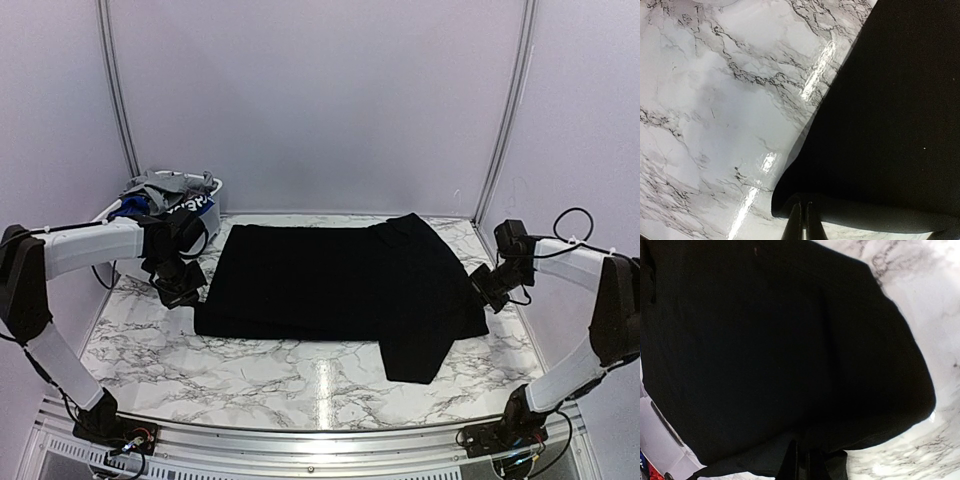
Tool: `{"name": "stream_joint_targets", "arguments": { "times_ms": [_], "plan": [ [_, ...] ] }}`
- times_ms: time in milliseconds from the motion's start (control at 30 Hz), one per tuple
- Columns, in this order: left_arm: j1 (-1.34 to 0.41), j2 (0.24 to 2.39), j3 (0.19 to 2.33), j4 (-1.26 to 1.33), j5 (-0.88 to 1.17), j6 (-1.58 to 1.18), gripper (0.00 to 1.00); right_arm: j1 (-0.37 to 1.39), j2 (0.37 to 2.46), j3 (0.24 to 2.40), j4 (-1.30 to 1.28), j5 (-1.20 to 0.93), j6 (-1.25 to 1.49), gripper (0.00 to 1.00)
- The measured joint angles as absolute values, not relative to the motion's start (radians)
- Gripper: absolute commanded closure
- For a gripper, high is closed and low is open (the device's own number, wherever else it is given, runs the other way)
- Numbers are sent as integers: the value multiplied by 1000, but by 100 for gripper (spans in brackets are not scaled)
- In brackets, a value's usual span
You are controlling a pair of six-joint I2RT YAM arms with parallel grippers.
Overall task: Fold and stack the mixed laundry pile
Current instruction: Fold the flattened T-shirt at the center of the board.
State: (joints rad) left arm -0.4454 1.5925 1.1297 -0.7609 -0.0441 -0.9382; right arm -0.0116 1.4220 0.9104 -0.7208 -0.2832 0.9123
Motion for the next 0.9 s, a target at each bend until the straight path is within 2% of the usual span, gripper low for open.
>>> {"name": "stream_joint_targets", "arguments": {
  "times_ms": [367,900],
  "plan": [
    [-428,1667,1136,-713,-67,-904,100,-28,1554,979,-651,-302,904,100],
    [-410,1750,1201,-670,-93,-863,100,-62,1624,1034,-620,-329,881,100]
  ]
}}
